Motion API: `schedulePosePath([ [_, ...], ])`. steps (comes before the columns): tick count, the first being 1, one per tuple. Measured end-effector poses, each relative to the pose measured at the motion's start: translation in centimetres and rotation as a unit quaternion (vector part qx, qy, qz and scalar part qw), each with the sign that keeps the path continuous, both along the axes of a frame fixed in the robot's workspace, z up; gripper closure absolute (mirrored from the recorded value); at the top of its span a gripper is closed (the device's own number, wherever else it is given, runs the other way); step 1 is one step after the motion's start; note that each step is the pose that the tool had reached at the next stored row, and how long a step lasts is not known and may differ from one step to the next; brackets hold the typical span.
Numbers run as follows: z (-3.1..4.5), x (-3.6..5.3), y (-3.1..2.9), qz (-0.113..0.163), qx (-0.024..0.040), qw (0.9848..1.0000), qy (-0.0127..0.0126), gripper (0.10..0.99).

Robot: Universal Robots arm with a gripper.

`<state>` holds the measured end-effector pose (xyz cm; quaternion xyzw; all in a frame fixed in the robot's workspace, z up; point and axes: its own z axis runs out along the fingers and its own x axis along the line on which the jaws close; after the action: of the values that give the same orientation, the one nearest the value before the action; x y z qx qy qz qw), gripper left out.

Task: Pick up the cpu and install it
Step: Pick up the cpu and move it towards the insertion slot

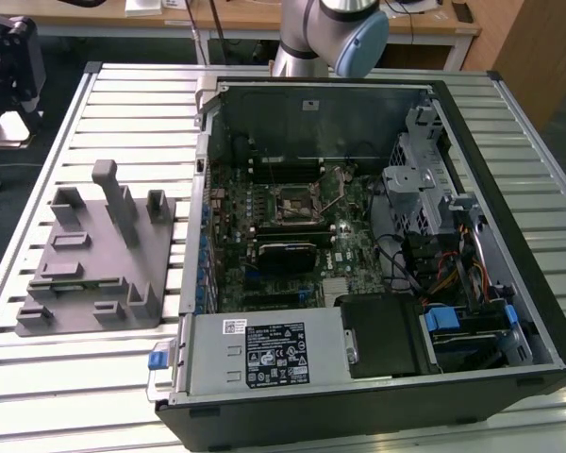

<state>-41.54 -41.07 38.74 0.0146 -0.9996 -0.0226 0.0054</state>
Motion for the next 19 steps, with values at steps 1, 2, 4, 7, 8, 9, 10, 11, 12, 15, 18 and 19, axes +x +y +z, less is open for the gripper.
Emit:
schedulePosePath([
  [1, 0.0, 0.23, 0.0, 0.0, 0.0002, 1.0, 0.0005, 0.553],
  [2, 0.0, 0.44, 0.0, 0.0, 0.0007, 1.0, 0.001, 0.553],
  [4, 0.0, 0.89, 0.0, 0.0, 0.0026, 1.0, 0.002, 0.553],
  [7, 0.0, 1.59, 0.0, 0.0, 0.0049, 1.0, 0.0036, 0.553],
  [8, -0.01, 1.82, 0.0, 0.0, 0.0053, 1.0, 0.0043, 0.553],
  [9, -0.01, 2.09, 0.0, 0.0, 0.0057, 1.0, 0.0051, 0.553],
  [10, -0.01, 2.42, 0.0, 0.0, 0.006, 1.0, 0.0061, 0.553],
  [11, -0.01, 2.82, 0.0, 0.0, 0.0062, 1.0, 0.0072, 0.553],
  [12, -0.01, 3.26, 0.0, 0.0, 0.0063, 0.9999, 0.0081, 0.553],
  [15, -0.03, 4.34, 0.0, 0.0, 0.0063, 0.9999, 0.0097, 0.553],
  [18, -0.05, 5.07, 0.0, 0.0, 0.0063, 0.9999, 0.0104, 0.553],
  [19, -0.06, 5.32, 0.0, 0.0, 0.0063, 0.9999, 0.0104, 0.553],
])
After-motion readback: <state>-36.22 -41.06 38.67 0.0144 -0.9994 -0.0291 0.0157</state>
